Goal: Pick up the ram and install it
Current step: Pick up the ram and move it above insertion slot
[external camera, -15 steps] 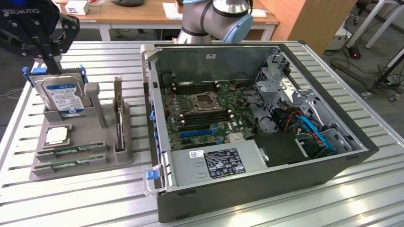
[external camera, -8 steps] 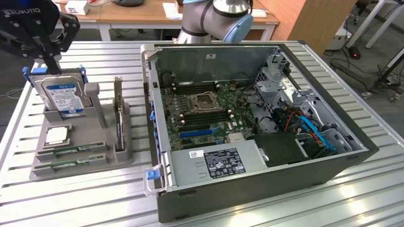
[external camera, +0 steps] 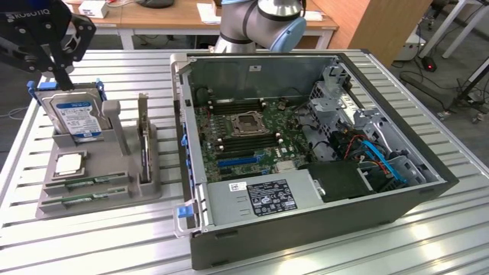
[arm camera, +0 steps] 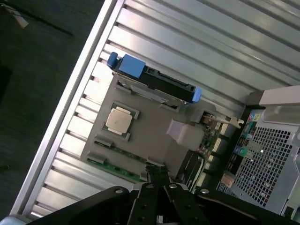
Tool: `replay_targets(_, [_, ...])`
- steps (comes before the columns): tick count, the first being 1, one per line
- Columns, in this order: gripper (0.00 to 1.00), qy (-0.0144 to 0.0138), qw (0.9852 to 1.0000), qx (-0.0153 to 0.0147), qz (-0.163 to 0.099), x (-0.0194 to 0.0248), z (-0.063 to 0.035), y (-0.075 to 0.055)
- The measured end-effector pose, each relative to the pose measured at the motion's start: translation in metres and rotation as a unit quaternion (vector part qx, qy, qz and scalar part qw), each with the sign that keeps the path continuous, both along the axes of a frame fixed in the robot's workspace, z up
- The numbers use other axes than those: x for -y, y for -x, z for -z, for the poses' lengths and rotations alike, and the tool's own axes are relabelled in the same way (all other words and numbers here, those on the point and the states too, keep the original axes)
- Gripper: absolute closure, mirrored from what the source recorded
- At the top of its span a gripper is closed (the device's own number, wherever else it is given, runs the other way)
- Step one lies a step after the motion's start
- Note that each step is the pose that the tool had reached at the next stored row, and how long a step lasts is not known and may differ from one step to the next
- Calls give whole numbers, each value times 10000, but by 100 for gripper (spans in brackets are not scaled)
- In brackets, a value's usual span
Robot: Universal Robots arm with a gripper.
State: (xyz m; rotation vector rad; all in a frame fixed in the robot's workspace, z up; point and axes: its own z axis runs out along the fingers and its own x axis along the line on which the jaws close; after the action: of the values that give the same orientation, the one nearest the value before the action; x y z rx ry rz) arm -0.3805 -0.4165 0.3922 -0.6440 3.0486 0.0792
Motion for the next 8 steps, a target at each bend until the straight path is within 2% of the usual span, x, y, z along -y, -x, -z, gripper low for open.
replay_targets(4, [91,0,9993,0,-367,0,2,0])
replay_targets(8, [91,1,9974,0,-723,0,4,0])
